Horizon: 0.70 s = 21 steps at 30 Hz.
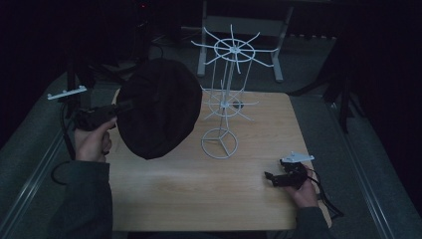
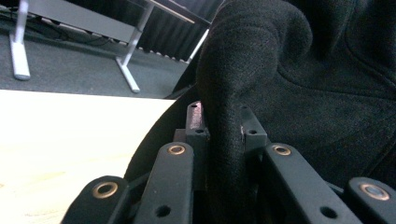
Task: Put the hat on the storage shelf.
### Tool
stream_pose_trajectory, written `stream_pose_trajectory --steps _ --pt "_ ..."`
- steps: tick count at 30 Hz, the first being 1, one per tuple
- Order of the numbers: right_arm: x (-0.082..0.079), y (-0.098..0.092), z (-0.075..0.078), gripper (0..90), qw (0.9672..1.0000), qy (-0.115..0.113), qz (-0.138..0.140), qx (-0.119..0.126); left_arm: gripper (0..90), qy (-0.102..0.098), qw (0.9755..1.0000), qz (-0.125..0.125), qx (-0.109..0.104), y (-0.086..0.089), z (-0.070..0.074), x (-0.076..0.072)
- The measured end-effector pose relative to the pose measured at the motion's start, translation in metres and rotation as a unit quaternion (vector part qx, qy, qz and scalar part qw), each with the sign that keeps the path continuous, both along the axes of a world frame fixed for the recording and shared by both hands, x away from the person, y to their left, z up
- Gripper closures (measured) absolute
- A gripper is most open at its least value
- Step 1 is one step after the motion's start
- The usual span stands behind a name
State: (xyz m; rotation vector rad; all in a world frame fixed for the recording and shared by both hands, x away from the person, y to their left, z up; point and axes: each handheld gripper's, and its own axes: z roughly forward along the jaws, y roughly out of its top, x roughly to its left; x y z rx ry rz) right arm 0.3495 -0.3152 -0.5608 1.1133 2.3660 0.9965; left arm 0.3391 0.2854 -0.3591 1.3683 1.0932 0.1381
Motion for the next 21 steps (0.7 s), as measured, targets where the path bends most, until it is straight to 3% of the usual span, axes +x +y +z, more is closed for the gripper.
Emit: stream_pose_trajectory --steps 21 --pt "0.0 0.0 0.0 12.0 1.0 0.0 -0.001 0.001 80.1 -0.012 0.9991 -0.007 -0.039 -0.007 0.014 0.005"
